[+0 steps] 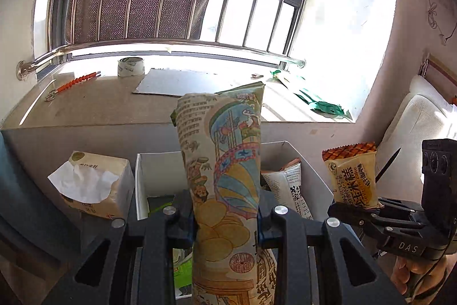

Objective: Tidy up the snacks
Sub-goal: 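Lower the cake and chip tube into the white box and open both tools, then grasp the orange flying-cake bag on the table with the right tool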

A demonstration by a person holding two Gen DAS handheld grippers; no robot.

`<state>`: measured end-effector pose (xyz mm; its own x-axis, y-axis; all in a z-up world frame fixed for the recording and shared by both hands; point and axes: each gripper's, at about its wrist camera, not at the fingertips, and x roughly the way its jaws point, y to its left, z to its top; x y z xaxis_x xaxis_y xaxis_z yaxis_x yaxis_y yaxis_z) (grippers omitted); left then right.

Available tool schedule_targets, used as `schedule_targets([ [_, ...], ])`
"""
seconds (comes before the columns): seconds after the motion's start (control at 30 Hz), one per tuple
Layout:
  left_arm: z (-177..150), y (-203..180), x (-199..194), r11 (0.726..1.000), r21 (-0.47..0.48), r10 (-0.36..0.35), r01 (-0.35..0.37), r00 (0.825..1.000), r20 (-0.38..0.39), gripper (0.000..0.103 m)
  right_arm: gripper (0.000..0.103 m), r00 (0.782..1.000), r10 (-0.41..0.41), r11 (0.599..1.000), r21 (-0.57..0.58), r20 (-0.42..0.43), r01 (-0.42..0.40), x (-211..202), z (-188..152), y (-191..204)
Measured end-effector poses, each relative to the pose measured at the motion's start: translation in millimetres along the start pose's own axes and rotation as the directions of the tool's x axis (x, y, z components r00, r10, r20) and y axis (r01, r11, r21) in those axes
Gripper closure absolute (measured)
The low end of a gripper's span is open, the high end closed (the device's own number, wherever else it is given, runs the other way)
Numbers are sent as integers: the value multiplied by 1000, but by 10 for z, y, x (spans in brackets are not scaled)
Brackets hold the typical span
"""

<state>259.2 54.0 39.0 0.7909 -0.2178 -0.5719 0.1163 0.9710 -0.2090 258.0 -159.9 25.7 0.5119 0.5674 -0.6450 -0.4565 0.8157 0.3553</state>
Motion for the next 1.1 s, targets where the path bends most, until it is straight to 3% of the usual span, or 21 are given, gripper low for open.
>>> schedule_targets([
  [0.07,70,64,250,999,-6,37,-37,999,-8,59,82,1000,-17,1000,11,-12,17,208,133,-39],
  [0.13,66,136,464,995,-15,97,-98,993,-66,0,79,997,-37,999,4,-69,37,451,218,-85],
  [0.17,20,185,533,993,-22,110,-113,990,-86,0,58,994,-54,999,-8,-94,54,543,235,-98],
  [0.2,-15,219,562,992,-26,120,-123,987,-105,0,16,991,-82,997,-15,-108,81,598,232,-112],
  [0.23,-75,251,560,992,-29,120,-125,986,-118,0,1,988,-105,994,-13,-113,104,622,208,-133],
  [0.33,-253,298,472,992,-14,119,-122,984,-132,0,0,996,-55,998,19,-65,57,530,102,-190],
  [0.43,-372,281,328,992,5,126,-127,984,-126,0,0,997,-55,998,15,-59,56,453,41,-176],
  [0.73,-667,66,-470,999,15,52,-52,998,-36,0,0,999,-6,1000,26,35,5,-216,-250,-70],
  [0.97,-1394,-157,-1188,999,23,-33,32,999,40,0,0,998,30,997,-70,63,-26,-795,-1128,35],
  [1.1,-1853,-219,-1303,999,-26,-26,27,999,20,0,0,999,-6,998,-62,54,9,-942,-1643,10],
])
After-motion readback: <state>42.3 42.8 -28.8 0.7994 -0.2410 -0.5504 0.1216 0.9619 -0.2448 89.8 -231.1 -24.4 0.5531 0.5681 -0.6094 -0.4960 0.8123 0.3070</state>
